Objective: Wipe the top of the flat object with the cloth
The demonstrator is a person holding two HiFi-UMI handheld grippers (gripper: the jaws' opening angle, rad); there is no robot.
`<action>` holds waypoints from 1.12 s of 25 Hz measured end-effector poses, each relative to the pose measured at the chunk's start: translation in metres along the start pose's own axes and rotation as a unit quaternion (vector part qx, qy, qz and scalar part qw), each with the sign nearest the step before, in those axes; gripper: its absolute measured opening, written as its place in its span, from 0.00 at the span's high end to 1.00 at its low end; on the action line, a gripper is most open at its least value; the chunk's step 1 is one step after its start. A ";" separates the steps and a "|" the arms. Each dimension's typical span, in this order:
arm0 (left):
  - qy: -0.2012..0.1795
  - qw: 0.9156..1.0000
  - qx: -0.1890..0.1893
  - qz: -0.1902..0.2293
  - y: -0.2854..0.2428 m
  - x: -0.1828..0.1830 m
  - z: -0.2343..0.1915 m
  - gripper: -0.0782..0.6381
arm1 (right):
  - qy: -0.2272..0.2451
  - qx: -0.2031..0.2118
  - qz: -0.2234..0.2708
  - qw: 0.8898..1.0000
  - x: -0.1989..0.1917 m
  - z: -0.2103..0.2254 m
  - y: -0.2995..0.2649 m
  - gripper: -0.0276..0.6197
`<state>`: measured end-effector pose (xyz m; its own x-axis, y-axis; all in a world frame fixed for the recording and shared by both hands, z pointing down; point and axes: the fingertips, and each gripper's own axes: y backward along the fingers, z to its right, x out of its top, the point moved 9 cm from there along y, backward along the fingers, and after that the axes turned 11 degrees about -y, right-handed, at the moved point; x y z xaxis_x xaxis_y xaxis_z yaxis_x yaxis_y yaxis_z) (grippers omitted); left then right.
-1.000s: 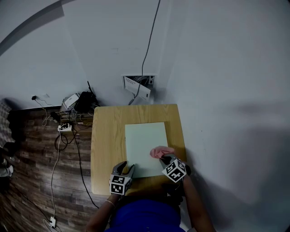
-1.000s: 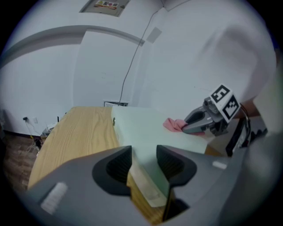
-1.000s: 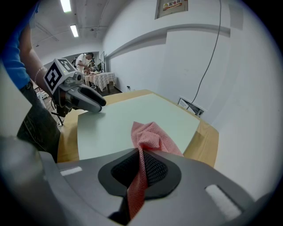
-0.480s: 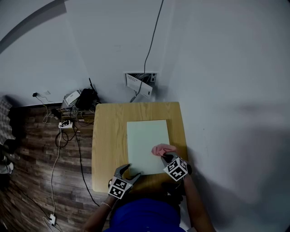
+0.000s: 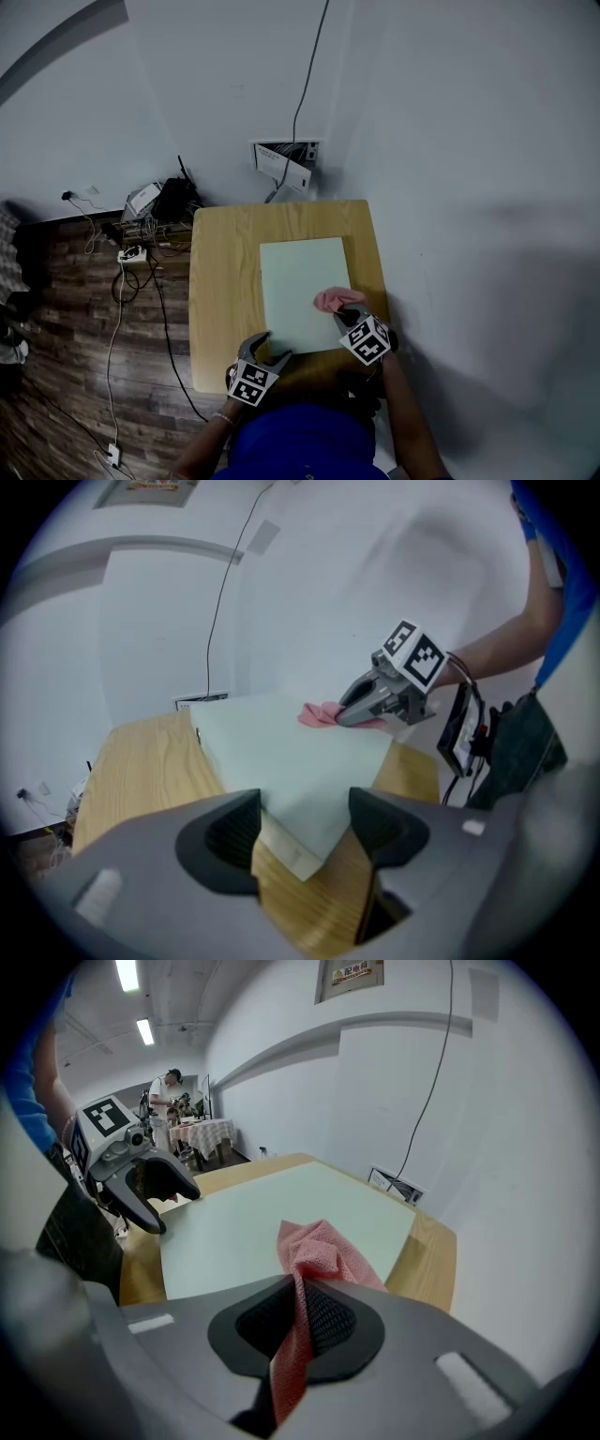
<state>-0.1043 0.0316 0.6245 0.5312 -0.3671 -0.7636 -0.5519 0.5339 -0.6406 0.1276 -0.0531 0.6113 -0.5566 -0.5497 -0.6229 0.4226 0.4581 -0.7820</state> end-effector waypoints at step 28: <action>0.023 1.000 -0.001 -0.020 -0.002 0.001 0.002 0.48 | 0.218 0.230 -0.014 0.949 0.059 -0.117 -0.011 0.93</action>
<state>-0.1022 0.0318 0.6251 0.5228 -0.4218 -0.7408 -0.5324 0.5171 -0.6702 0.0065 -0.0089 0.5860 -0.7728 -0.1710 -0.6111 0.6143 0.0399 -0.7880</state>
